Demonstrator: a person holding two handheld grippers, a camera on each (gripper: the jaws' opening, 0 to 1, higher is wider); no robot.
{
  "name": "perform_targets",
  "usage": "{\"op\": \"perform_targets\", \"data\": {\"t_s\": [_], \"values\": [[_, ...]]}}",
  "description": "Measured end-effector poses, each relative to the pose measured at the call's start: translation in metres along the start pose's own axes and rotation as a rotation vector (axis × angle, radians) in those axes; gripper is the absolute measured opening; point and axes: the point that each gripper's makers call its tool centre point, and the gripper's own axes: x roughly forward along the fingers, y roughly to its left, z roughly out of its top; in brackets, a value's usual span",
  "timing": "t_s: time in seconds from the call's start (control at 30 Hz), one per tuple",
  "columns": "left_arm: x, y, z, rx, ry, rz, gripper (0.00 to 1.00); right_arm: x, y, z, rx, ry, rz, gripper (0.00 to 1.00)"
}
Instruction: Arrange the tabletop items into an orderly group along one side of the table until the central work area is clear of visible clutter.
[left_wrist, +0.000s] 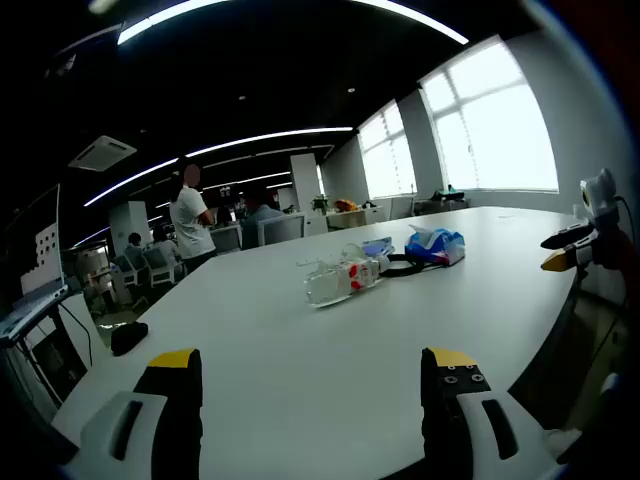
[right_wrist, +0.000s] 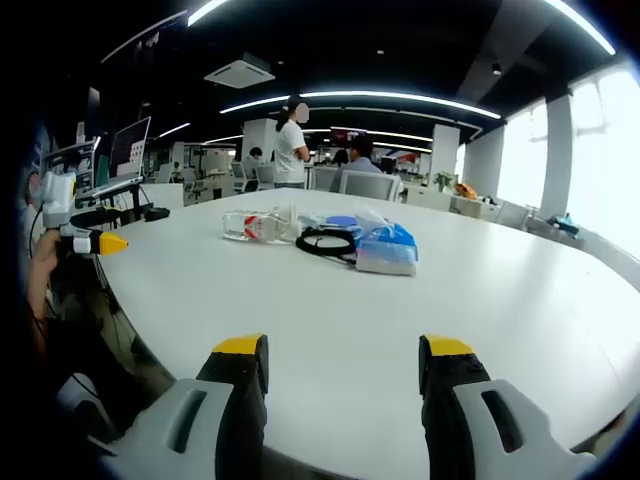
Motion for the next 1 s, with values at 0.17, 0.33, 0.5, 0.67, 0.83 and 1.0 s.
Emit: {"op": "perform_targets", "data": {"t_s": [0.17,0.33,0.5,0.67,0.83,1.0], "values": [[0.0001,-0.0006,-0.0008,0.0,0.003,-0.002,0.9,-0.0015,-0.0015,-0.0003,-0.002,0.001,-0.006,0.59],[-0.0005,-0.0009,0.0004,0.003,0.0,-0.003,0.9,-0.0017,-0.0018,0.0002,-0.004,0.001,-0.006,0.59],[-0.001,-0.0008,0.0005,0.006,0.001,-0.003,0.9,-0.0014,-0.0028,0.0005,0.003,0.002,-0.011,0.59],[-0.0016,-0.0005,0.0011,0.006,0.0,-0.001,0.9,-0.0016,-0.0015,0.0008,-0.002,0.003,-0.008,0.59],[-0.0015,-0.0009,0.0014,0.008,0.001,-0.002,0.9,-0.0007,0.0003,0.0002,-0.007,0.006,-0.002,0.59],[-0.0008,-0.0009,0.0016,0.009,-0.001,-0.003,0.9,-0.0003,0.0013,0.0006,-0.007,0.004,0.002,0.59]]}}
